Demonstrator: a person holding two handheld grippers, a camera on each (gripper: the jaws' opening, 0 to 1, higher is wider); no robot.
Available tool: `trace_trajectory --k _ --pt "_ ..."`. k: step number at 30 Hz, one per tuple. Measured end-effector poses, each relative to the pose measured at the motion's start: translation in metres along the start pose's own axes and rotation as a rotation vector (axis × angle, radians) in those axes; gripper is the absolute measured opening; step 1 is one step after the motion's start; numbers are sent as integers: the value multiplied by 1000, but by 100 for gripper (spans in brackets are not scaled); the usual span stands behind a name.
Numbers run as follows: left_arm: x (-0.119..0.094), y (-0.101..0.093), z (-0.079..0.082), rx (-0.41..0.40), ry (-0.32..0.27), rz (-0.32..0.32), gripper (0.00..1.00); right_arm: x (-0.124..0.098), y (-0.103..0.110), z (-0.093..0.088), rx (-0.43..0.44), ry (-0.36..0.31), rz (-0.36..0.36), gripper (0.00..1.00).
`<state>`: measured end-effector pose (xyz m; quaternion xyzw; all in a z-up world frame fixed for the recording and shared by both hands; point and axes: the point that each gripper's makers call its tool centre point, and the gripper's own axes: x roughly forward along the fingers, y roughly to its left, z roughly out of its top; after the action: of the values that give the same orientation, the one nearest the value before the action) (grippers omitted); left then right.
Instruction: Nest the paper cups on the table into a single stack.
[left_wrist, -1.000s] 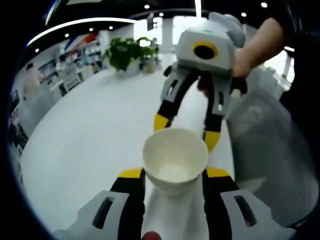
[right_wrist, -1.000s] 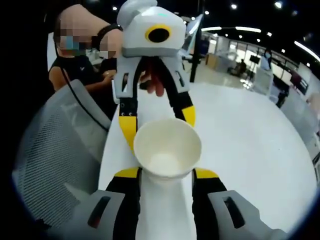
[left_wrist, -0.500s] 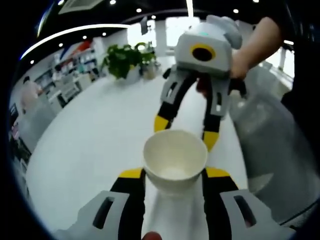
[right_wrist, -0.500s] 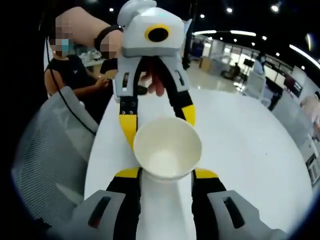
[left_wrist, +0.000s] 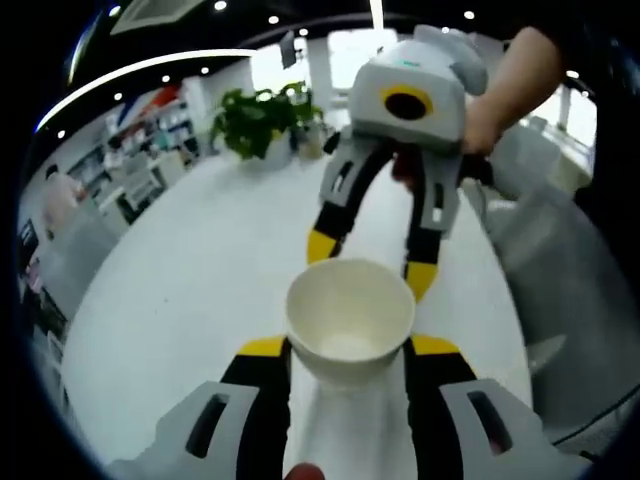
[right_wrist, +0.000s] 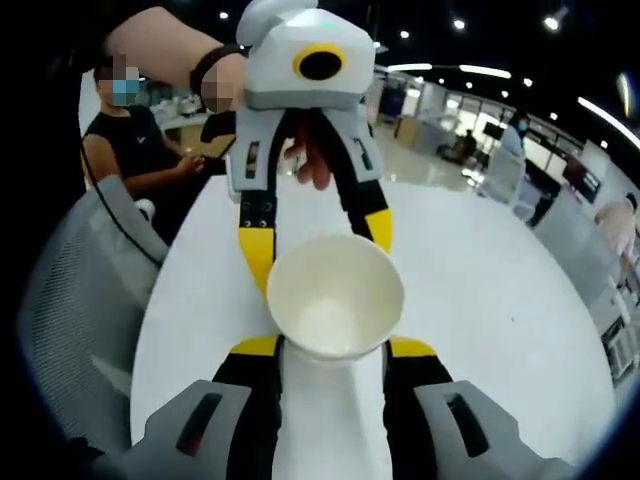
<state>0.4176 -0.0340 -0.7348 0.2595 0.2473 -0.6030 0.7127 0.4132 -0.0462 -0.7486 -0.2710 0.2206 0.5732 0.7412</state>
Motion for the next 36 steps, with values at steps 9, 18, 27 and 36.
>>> trace_trajectory --k 9,18,27,36 --pt "15 30 -3 -10 6 -4 43 7 -29 -9 -29 24 -13 36" --pt "32 43 -9 -26 19 -24 43 16 -44 -26 -6 44 -14 36" --pt "38 47 -10 -95 -16 -7 44 20 -48 -32 17 47 -22 37" --pt "40 49 -15 -131 -3 21 45 19 -49 -34 30 58 -40 41"
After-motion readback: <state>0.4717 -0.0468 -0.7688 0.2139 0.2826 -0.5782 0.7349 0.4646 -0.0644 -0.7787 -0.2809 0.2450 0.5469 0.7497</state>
